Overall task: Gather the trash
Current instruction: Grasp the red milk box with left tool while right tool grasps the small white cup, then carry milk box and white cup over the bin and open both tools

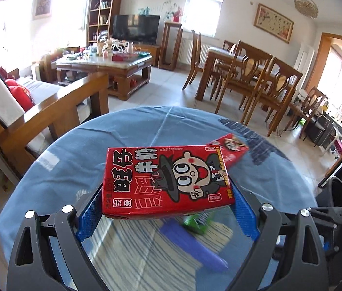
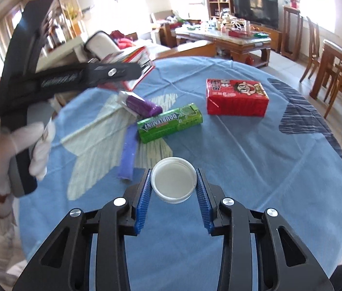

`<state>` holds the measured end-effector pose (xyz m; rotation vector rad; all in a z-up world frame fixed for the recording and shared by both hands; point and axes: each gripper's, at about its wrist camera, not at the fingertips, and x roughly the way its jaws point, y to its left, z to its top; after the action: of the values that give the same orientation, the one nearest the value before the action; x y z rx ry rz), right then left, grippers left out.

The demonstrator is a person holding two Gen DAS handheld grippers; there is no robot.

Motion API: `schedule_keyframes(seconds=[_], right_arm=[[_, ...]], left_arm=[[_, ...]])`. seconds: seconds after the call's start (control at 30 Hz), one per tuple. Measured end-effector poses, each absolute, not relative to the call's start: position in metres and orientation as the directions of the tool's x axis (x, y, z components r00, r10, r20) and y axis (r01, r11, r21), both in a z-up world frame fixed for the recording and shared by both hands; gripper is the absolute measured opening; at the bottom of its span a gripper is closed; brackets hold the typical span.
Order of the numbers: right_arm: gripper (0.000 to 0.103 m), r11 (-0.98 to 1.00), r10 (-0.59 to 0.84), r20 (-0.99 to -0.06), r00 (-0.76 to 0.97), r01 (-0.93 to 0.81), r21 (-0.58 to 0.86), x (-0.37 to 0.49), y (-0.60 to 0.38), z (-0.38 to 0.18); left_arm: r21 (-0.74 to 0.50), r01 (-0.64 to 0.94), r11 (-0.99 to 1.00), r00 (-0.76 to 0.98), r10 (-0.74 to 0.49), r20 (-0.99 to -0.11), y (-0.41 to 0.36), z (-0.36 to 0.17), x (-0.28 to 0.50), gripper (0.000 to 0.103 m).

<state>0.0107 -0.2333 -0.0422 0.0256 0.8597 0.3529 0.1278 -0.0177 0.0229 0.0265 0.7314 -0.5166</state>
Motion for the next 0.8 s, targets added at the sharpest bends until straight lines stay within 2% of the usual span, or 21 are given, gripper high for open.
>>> schedule_keyframes(seconds=[0.4,0.8], right_arm=[[0.037,0.934,0.357,-0.632,0.688,-0.244,0.262,-0.069,-0.292,-0.006],[0.037,0.957,0.240,-0.596,0.766,-0.086,0.276,-0.163,-0.392,0.002]], left_arm=[[-0.179,0.563,0.807,0.605,-0.550,-0.576,-0.052,0.046,0.045,0.090],[-0.198,0.736,0.647,0.463,-0.695,-0.550,-0.151,0.041,-0.020,0.090]])
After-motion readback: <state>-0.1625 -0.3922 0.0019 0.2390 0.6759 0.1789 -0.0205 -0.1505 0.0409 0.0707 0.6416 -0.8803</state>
